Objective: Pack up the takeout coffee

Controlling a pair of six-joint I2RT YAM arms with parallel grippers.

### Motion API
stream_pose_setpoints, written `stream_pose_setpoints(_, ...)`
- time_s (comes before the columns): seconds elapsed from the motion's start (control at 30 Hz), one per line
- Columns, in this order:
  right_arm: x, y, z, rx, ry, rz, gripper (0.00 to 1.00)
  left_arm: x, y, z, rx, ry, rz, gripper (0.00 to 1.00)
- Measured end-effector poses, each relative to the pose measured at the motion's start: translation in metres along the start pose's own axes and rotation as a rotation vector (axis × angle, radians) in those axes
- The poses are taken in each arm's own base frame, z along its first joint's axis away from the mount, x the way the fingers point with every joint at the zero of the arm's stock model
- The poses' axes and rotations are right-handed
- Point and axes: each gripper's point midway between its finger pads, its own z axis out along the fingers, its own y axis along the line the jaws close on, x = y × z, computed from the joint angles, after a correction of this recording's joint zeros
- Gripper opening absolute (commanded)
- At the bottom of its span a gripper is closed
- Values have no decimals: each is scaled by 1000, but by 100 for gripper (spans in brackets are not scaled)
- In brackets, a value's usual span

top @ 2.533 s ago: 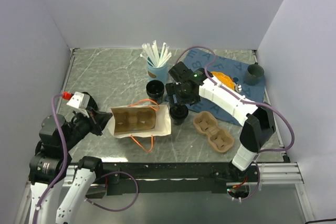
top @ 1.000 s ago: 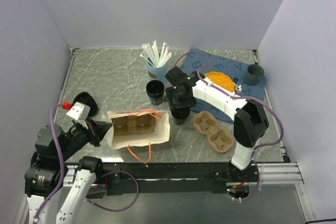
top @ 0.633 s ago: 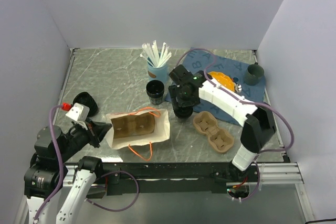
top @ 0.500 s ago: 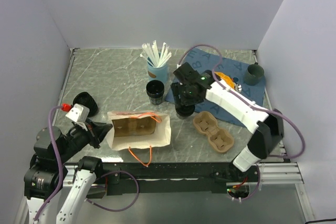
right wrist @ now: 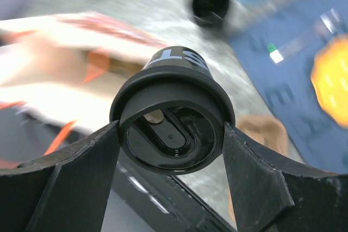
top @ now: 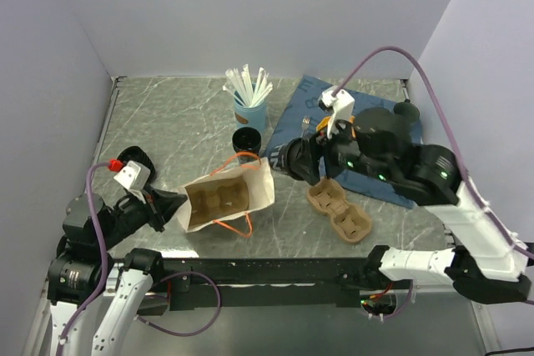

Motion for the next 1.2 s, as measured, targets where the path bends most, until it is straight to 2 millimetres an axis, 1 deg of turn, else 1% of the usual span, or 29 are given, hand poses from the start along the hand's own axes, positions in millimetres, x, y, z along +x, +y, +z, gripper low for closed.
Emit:
stream_pose_setpoints(0.1,-15,36,-27,-133,-67,-58,54,2,0,2,9,9,-4,1)
stream_pose_setpoints(0.23,-23,70,-44,-257,-107,-94,54,3,2,6,9,27,-12,1)
stream_pose_setpoints(0.4,-20,99,-46,-353,-106,-135,54,4,5,10,5,46,-20,1)
stream_pose_setpoints(0.47,-18,111,-42,-383,-98,-160,54,4,6,11,4,50,-22,1)
stream_pose_setpoints(0.57,-12,122,-27,-381,-71,-212,53,3,6,11,3,51,-21,1)
stream_pose_setpoints(0.7,-5,124,1,-318,-38,-298,53,-1,6,12,2,54,-20,1)
stream_pose_setpoints(0.83,-4,117,26,-235,-26,-397,53,-5,10,14,-14,56,-13,1)
stream_pose_setpoints(1.0,-1,112,41,-198,-17,-495,52,-14,12,16,-27,46,7,1)
stream_pose_setpoints(1.07,4,110,46,-189,-10,-517,52,-20,13,19,-24,32,16,1)
stream_pose_setpoints(1.1,7,107,49,-181,-7,-528,52,-23,14,22,-23,26,16,1)
stream_pose_setpoints(1.2,27,98,59,-154,42,-568,52,-33,15,29,-16,3,17,1)
